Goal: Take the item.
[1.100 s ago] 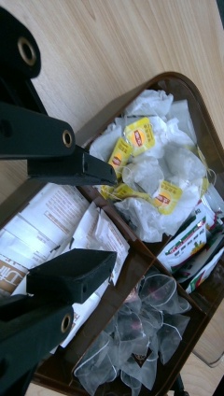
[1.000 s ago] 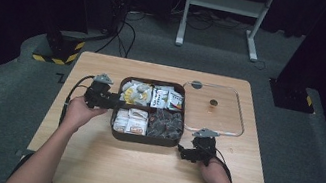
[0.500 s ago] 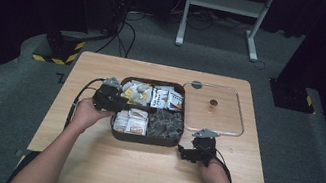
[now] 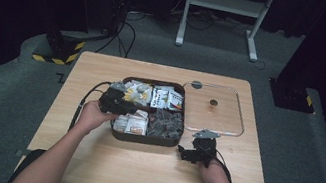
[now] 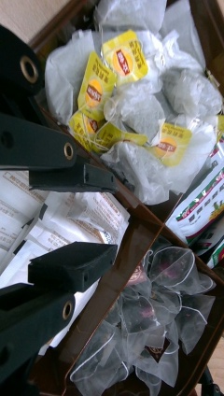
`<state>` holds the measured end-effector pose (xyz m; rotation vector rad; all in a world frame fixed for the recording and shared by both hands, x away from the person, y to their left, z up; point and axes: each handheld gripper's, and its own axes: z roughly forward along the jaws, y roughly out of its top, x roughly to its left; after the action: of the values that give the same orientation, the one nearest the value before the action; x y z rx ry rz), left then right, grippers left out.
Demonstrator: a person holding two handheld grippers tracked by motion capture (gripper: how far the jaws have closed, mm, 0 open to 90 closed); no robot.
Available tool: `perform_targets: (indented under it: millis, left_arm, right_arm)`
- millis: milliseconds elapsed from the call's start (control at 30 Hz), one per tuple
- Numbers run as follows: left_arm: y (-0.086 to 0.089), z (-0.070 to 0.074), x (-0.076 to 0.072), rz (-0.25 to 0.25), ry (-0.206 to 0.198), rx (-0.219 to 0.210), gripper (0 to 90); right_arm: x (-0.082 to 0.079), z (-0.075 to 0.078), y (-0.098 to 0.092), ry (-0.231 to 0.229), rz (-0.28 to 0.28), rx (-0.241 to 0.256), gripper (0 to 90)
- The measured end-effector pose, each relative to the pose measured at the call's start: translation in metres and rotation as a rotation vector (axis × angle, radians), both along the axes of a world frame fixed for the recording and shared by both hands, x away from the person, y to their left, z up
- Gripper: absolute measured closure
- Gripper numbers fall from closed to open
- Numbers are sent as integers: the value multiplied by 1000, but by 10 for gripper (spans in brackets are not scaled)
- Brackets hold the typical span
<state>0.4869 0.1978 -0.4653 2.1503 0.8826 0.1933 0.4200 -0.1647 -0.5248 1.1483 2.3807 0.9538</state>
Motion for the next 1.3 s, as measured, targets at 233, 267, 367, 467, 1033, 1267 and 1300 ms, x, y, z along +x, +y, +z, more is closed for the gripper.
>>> perform_targets:
  millis: [233,267,367,467,1033,1267,1300]
  left_arm:
    - [-4,-7,3,6,-9,46,676]
    - [-3,-8,4,6,-1,43,690]
    - [-3,-8,4,5,-7,49,735]
    - [-4,-9,4,8,-12,62,757]
    - [3,-7,7,16,6,55,873]
    - [8,-2,5,25,9,34,873]
    - [8,-1,5,24,10,31,873]
  right_arm:
    - [-1,0,0,1,-3,1,80]
    - [-1,0,0,1,-3,1,80]
    - [0,0,0,0,-1,0,80]
    - [0,0,0,0,-2,1,80]
    - [0,0,0,0,-2,1,80]
    - [-1,0,0,1,-2,1,80]
    - [-1,0,0,1,-3,1,80]
